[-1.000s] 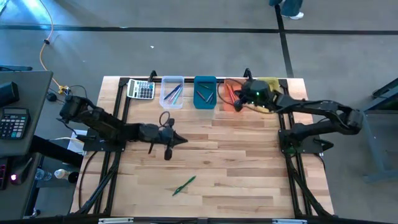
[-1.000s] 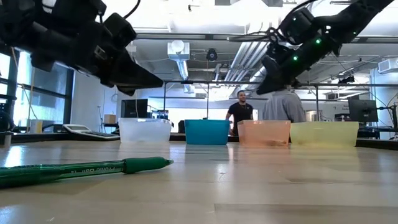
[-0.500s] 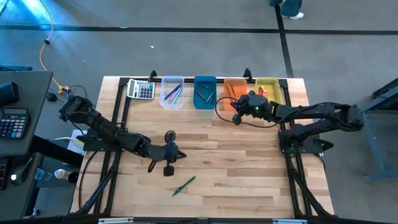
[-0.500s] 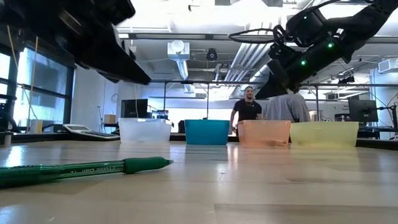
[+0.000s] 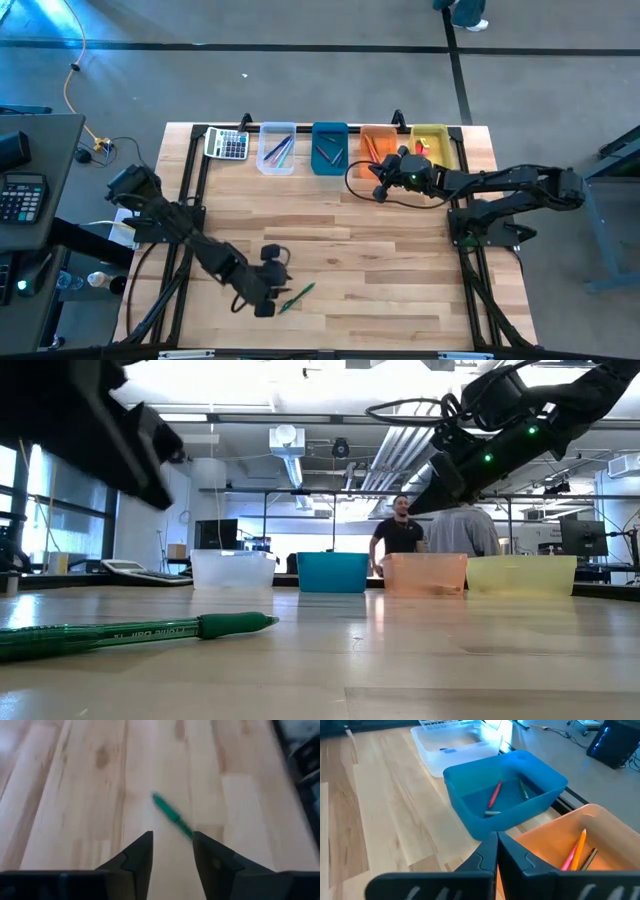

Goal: Sort crayons/erasers/pens/pencils in bins
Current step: Put the green pen into the transparent bin

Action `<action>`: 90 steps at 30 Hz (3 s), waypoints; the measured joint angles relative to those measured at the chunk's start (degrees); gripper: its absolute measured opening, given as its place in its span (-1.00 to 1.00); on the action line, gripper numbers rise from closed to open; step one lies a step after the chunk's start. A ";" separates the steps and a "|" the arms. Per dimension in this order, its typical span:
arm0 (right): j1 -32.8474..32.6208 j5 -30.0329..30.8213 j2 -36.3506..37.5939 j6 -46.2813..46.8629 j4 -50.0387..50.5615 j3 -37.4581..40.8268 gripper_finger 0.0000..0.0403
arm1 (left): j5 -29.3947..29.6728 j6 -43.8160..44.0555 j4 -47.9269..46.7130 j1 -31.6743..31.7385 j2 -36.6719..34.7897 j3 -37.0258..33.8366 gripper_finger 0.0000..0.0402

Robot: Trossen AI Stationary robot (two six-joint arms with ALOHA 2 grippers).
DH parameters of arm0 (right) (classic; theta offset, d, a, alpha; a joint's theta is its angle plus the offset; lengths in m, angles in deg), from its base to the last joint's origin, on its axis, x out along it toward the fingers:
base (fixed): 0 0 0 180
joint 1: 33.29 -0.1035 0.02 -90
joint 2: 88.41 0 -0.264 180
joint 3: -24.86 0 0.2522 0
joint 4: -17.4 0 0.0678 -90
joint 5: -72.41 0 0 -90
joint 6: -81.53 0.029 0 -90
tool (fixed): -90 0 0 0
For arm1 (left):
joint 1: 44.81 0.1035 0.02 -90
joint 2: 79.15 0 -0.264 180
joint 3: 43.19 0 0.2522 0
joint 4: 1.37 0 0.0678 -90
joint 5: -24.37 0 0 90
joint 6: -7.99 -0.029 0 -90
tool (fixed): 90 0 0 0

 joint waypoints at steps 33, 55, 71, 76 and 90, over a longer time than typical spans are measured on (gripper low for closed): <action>-3.39 0.04 0.02 1.31 1.50 -0.02 -1.00 | 1.05 6.05 -17.27 -3.05 16.59 13.30 -0.22; -4.49 0.02 0.02 1.20 1.52 -0.02 -1.00 | -4.81 -1.47 -25.26 -2.69 16.00 13.41 -0.73; -4.66 0.02 0.02 1.13 1.37 -0.02 -1.00 | 3.44 4.29 -39.56 -1.48 10.22 12.96 -0.84; -4.66 0.02 0.02 2.72 0.33 -0.02 -1.00 | 5.38 3.47 -44.38 1.49 5.86 12.92 -0.84; -6.43 0.00 0.02 3.56 0.17 -0.02 -1.00 | 3.17 -7.12 -31.30 24.01 -10.32 5.85 -0.93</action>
